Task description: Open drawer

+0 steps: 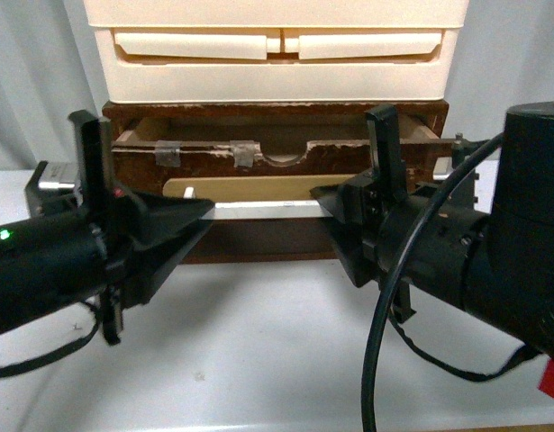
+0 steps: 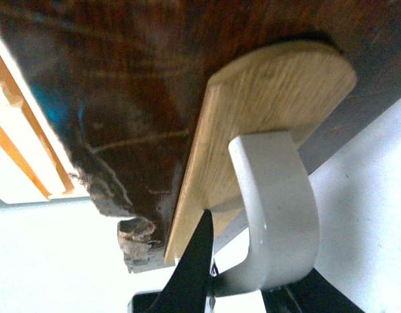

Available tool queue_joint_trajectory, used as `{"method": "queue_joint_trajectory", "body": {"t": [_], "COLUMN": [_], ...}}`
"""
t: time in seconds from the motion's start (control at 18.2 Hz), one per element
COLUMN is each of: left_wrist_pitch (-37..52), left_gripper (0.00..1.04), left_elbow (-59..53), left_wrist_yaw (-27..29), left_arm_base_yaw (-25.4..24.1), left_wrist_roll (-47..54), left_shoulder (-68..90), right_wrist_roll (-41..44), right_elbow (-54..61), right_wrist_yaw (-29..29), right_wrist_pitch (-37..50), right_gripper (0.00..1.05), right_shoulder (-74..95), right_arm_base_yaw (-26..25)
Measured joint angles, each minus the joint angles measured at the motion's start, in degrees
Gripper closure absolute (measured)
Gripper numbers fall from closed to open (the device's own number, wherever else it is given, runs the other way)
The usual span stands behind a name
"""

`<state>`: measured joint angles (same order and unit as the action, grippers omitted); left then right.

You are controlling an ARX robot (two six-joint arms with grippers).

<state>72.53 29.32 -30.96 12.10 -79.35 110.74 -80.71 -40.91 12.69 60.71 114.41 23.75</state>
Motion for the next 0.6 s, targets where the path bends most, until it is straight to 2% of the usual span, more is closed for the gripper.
{"method": "queue_joint_trajectory", "body": {"t": [0.05, 0.11, 0.16, 0.27, 0.38, 0.49, 0.55, 0.6], "left_wrist_pitch": [1.1, 1.5, 1.7, 0.7, 0.4, -9.1, -12.4, -4.5], "left_gripper": [1.02, 1.03, 0.97, 0.79, 0.59, 0.39, 0.30, 0.32], "left_elbow": [-5.3, -9.4, -12.1, -16.3, -17.6, -17.9, -18.6, -20.4], "left_wrist_yaw": [-2.8, -3.6, -3.9, -3.3, -3.4, -2.6, -2.4, 7.3], "left_arm_base_yaw": [0.1, 0.2, 0.2, 0.0, -0.8, -3.2, -3.7, -1.2], "left_wrist_roll": [1.5, 2.1, 3.0, 3.8, 5.4, 11.1, 13.8, 21.9], "left_shoulder": [-3.8, -7.1, -8.5, -8.7, -13.6, -22.4, -25.7, -24.2], "right_wrist_roll": [-0.6, -0.9, 1.4, 6.0, 8.5, 10.0, 12.8, 23.6], "right_elbow": [3.3, 5.9, 8.1, 12.5, 13.9, 14.5, 14.9, 17.1], "right_wrist_yaw": [-0.2, -1.0, -1.2, 0.8, 0.4, 0.1, -3.1, -16.4], "right_wrist_pitch": [1.1, 2.0, 2.1, 1.1, -0.1, -0.5, 2.0, 10.1], "right_gripper": [0.89, 0.89, 0.81, 0.63, 0.43, 0.23, 0.18, 0.28], "right_shoulder": [-1.4, -2.6, -4.1, -6.0, -7.7, -10.8, -10.2, -7.2], "right_arm_base_yaw": [0.3, 1.0, 1.5, 3.8, 3.9, 3.6, 3.9, 5.1]}}
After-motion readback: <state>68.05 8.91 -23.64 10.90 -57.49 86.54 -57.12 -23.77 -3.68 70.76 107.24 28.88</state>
